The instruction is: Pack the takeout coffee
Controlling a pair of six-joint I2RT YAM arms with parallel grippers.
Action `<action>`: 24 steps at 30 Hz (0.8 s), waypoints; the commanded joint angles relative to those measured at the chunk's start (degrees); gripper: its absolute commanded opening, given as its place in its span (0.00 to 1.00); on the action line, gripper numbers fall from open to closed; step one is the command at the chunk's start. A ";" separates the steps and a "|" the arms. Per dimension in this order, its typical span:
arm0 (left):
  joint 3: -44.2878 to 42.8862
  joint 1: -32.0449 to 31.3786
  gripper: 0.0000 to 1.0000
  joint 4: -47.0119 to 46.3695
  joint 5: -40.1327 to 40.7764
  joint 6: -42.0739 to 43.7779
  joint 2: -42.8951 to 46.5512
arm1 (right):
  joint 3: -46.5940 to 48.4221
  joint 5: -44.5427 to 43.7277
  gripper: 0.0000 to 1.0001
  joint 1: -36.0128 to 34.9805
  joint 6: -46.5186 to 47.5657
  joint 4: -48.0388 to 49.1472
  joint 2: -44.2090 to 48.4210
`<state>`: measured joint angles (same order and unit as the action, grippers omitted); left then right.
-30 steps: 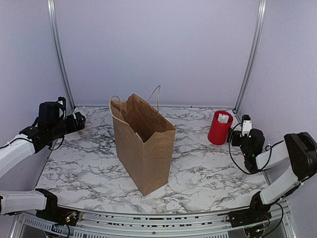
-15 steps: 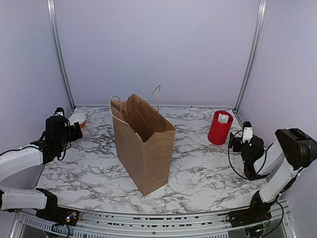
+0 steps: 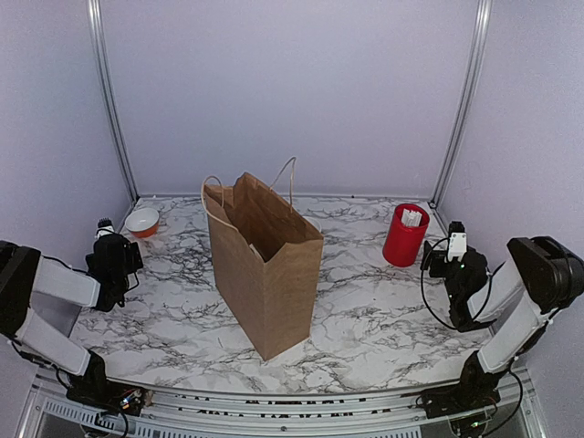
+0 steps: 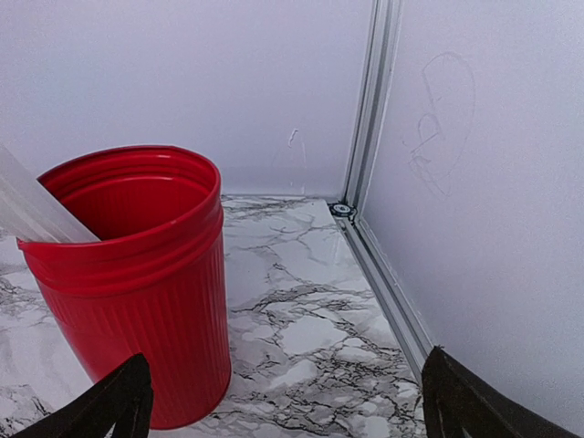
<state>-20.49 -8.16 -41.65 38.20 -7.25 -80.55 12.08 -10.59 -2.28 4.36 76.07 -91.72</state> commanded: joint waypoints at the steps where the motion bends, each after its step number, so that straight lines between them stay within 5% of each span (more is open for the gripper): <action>1: 2.59 1.14 0.99 -15.65 -0.29 2.05 0.02 | 0.94 -0.39 1.00 0.53 -0.15 1.62 0.14; 6: 6.01 3.04 0.99 -27.17 -6.90 3.39 -4.05 | 0.94 -0.32 1.00 0.53 -0.15 1.62 0.14; 24: 5.65 8.04 0.99 -27.78 -33.95 6.62 -6.84 | 0.96 -0.34 1.00 0.53 -0.15 1.62 0.14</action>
<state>-14.66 -1.74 -67.92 13.72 -1.89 -87.26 12.08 -10.61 -2.28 4.36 76.25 -91.72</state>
